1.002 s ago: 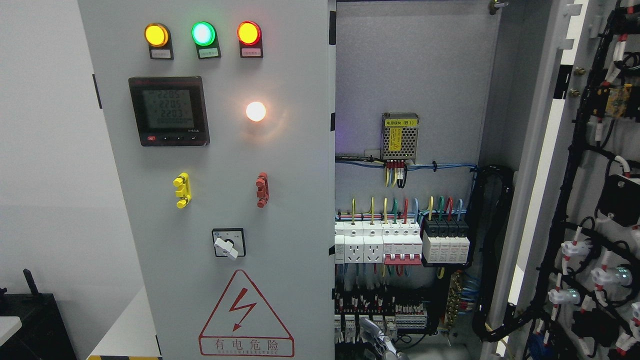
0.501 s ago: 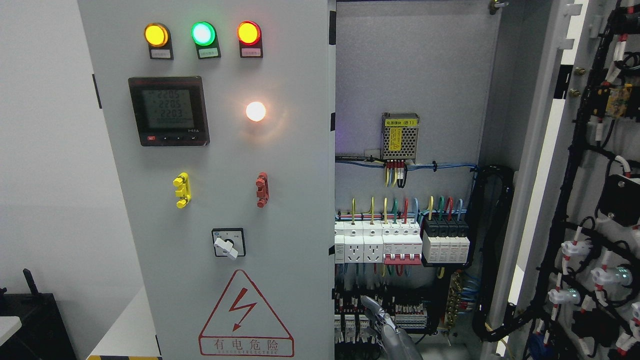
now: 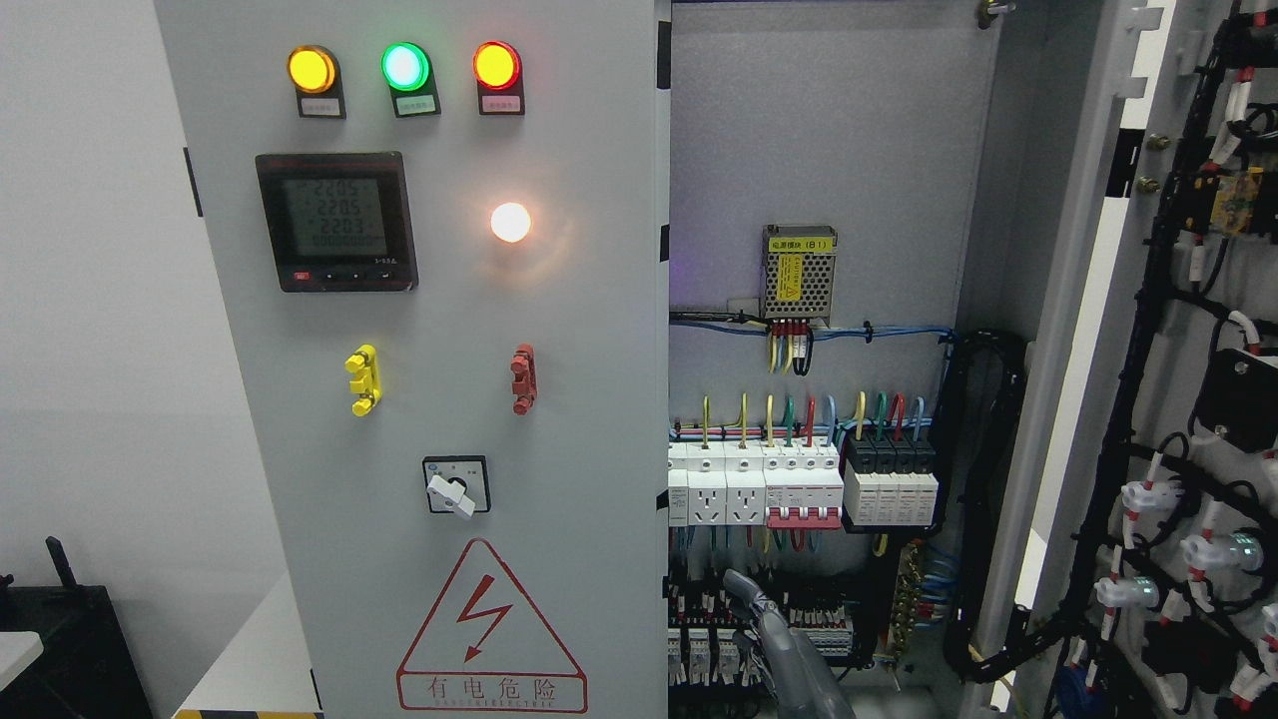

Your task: Open door with both hands

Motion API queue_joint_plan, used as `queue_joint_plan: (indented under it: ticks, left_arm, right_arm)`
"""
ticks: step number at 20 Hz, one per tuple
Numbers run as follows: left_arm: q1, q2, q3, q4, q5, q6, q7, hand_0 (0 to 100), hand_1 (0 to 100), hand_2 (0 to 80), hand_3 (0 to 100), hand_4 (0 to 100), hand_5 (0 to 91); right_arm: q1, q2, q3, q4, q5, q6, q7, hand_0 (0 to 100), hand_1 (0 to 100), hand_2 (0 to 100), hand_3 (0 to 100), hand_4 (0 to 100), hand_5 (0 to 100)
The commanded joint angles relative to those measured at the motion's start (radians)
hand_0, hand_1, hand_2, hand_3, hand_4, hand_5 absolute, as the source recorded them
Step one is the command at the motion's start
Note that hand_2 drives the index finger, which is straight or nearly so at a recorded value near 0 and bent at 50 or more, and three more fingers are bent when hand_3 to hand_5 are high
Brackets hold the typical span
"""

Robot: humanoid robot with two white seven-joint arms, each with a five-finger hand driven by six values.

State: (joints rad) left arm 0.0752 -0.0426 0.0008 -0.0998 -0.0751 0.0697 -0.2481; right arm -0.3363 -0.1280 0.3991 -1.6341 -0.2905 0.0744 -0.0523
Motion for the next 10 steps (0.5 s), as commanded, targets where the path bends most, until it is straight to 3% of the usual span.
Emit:
queue_joint_plan:
  ticks: [1, 10]
  left_arm:
    - [0.0, 0.0, 0.03, 0.0, 0.0, -0.001, 0.0, 0, 0, 0.0, 0, 3, 0.0]
    - [0.0, 0.0, 0.03, 0.0, 0.0, -0.002, 0.0, 0, 0, 0.0, 0, 3, 0.0]
  right_arm:
    - [-0.029, -0.002, 0.015, 0.062, -0.032, 0.013, 0.003, 0, 0, 0, 0, 0, 0]
    - [-0.075, -0.004, 0.044, 0.068, -0.093, 0.025, 0.003, 0, 0, 0, 0, 0, 0]
